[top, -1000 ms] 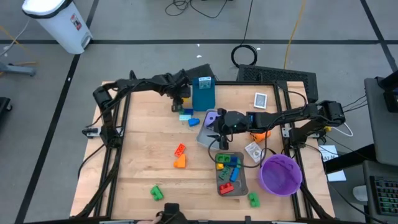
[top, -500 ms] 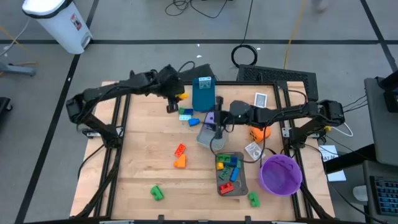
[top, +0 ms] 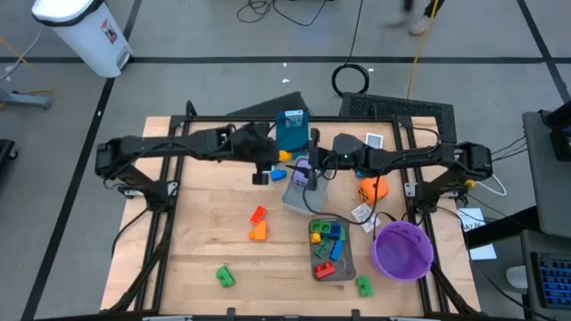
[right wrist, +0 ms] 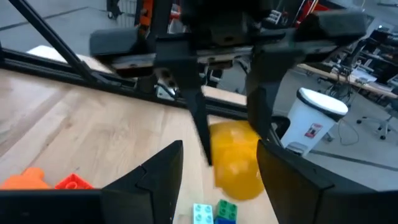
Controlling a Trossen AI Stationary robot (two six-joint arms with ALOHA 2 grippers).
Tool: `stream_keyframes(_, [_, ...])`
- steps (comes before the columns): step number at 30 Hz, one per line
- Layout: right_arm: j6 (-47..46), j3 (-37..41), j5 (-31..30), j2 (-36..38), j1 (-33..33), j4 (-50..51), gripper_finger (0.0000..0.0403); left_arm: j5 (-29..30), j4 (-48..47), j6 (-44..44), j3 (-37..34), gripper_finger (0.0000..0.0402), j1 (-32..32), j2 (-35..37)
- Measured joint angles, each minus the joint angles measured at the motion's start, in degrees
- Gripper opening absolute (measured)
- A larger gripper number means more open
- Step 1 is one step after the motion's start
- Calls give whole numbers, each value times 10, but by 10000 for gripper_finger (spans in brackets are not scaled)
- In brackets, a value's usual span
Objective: Pick & Place Toys
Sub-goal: Put the yellow game piece into the black bin
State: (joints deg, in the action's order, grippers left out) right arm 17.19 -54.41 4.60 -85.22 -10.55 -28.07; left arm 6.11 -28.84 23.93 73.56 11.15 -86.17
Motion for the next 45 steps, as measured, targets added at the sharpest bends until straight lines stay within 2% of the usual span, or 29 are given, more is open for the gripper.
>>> stream_keyframes(8, [-15,0,-3,0,0,9,196,-2,23,14,-1,140,-10,0])
stream_keyframes(14, [-14,0,-42,0,0,21,195,-1,26,14,-1,144,-10,0])
stream_keyframes(17, [-14,0,-45,0,0,29,178,-1,26,14,-1,141,-10,0])
stream_keyframes(24, [-13,0,-44,0,0,32,110,-1,24,15,-1,150,-10,0])
stream_keyframes(28, [-12,0,-43,0,0,31,107,-1,24,15,-1,142,-10,0])
stream_keyframes(31, [-11,0,-42,0,0,30,119,-1,24,15,-1,144,-10,0])
stream_keyframes(40, [0,0,-45,0,0,30,105,14,56,-12,-1,245,-10,1])
stream_keyframes(45, [0,-1,-45,1,0,38,105,33,46,0,-1,283,-13,18])
